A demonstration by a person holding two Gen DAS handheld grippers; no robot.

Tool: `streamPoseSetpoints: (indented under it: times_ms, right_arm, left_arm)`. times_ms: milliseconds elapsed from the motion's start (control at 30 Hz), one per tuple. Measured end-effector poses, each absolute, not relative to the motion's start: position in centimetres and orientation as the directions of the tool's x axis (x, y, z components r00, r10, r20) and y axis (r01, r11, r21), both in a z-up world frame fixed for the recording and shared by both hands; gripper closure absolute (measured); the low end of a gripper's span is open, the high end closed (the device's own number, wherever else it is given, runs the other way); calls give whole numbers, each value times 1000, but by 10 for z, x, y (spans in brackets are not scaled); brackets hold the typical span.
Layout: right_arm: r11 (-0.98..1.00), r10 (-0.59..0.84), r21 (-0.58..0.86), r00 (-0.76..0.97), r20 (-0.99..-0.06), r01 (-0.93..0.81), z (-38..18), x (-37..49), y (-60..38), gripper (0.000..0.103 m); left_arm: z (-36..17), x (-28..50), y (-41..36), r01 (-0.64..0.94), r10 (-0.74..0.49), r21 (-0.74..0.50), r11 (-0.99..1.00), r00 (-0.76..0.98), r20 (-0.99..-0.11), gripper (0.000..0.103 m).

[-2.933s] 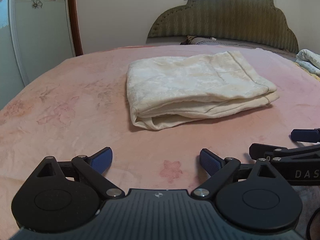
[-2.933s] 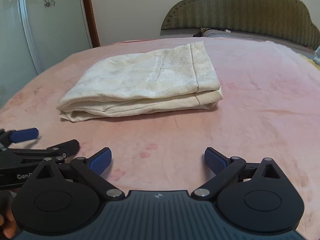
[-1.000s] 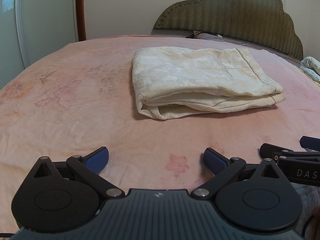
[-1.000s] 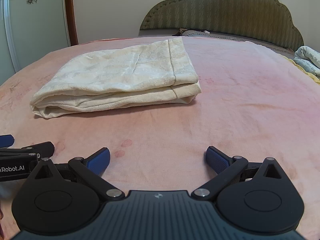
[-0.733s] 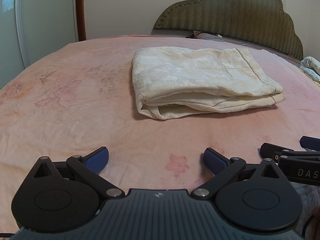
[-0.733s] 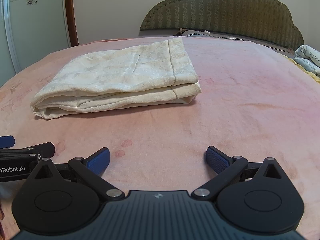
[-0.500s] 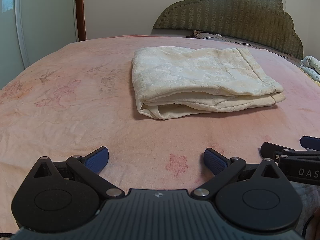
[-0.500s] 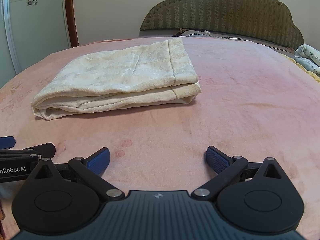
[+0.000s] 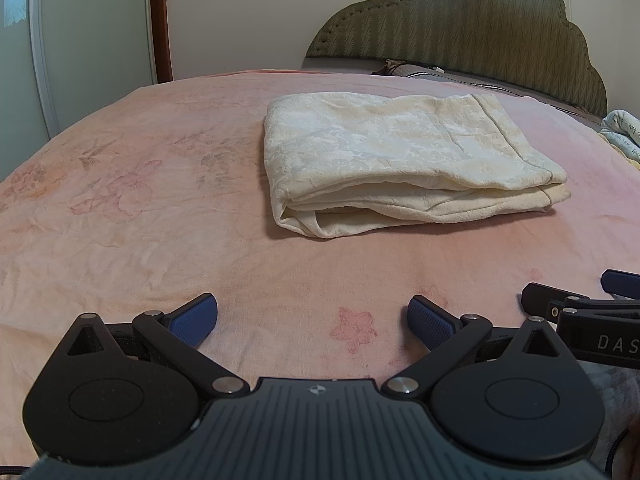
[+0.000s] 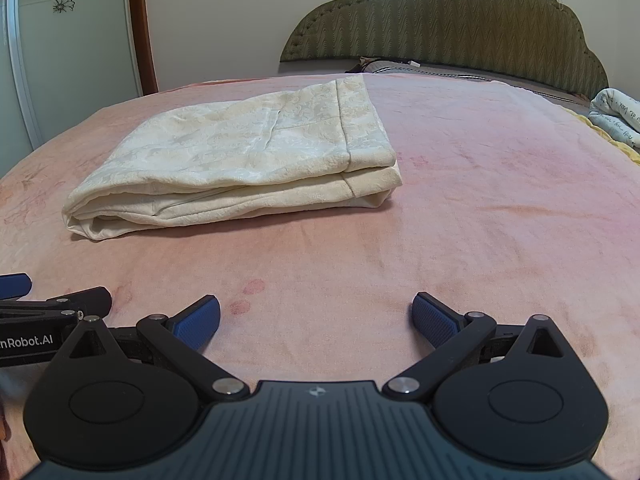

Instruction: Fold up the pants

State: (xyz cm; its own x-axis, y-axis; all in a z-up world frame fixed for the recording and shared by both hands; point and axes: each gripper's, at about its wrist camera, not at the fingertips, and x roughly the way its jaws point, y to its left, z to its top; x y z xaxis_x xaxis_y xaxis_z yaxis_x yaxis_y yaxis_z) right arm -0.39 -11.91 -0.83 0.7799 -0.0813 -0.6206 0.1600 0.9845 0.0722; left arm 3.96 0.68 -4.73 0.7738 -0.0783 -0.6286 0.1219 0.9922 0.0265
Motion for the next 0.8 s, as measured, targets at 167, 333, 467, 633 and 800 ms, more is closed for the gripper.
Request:
streamPoseSetpoints:
  times_ms: [167,333,467,633,800]
  right_arm:
    - [984,-81,72,780,-621,160,-8,-4,-119,0]
    - [985,-81,72,780,-621,160,-8,-4,-119,0]
    - [984,-81,73,780,-621,160,-8,-4,-119,0]
    - [985,-76,77,781,-619,157,-8,-4,-120,0]
    - [985,-77,77,781,-619,157,-8,-4,-120,0]
  left_arm:
    - [-47,40,7,122,-78,27,992,774,-629,0]
    - [-47,39,7,122,-79,25,992,774,-628,0]
    - [-47,37,8,105,-63,31,994,781,-621,0]
    - [-45,35,13,69,-40,23,997,784,-620,0]
    - [-45,35,13,71,-42,22,997,780,-625,0]
